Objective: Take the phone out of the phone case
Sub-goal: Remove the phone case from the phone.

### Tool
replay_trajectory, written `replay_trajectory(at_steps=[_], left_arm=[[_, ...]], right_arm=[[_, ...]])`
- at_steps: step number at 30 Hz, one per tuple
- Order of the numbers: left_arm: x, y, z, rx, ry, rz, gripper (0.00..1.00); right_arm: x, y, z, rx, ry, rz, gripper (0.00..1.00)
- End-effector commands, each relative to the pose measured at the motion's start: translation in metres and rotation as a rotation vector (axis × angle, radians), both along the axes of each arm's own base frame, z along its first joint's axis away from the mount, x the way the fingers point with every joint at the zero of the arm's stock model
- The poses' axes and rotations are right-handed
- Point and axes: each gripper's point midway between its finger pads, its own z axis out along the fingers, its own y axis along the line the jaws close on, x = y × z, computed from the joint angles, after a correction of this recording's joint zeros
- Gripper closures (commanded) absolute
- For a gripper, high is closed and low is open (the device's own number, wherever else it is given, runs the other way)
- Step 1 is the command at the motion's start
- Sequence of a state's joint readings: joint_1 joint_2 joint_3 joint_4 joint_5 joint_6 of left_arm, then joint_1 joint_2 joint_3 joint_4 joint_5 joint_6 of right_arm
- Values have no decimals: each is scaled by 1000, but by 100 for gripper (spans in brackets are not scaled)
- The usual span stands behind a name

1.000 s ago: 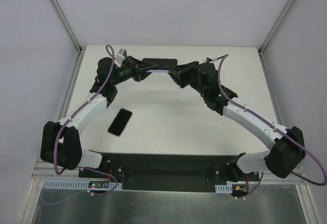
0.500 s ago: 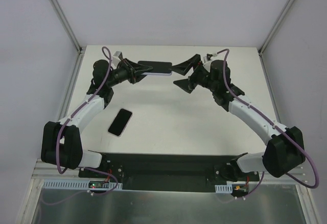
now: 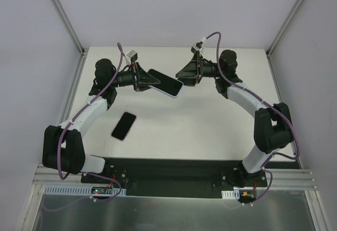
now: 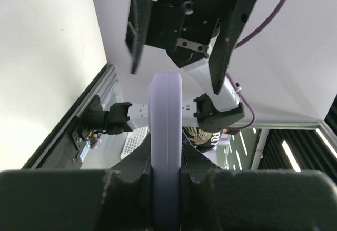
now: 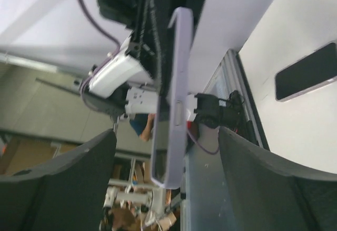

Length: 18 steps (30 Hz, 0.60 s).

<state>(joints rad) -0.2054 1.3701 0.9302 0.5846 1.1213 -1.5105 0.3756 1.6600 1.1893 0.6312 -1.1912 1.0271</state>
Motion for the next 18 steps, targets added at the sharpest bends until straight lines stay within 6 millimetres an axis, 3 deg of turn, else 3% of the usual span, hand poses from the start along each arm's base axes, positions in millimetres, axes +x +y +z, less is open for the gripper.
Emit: replay_trajectory(at_steps=[1,2,3,6,18], left_arm=[[-15,2,27,11,-186,-66,100],[-15,2,27,12,-187,-69,100],[-13,1,26,13,-189,-72,100],[-11,0,26,16,-189,-77,100],[-10,1,32,26,-214,-75,100]], right_arm=[[-41,-14,63,185,-217,199,24],[-39,-14,63,192,-211,208,29],[-37,-12,55,182,-181,213,43],[-41,-11,47,176,-172,218,52],[-66,-6,29,143,-156,284,49]])
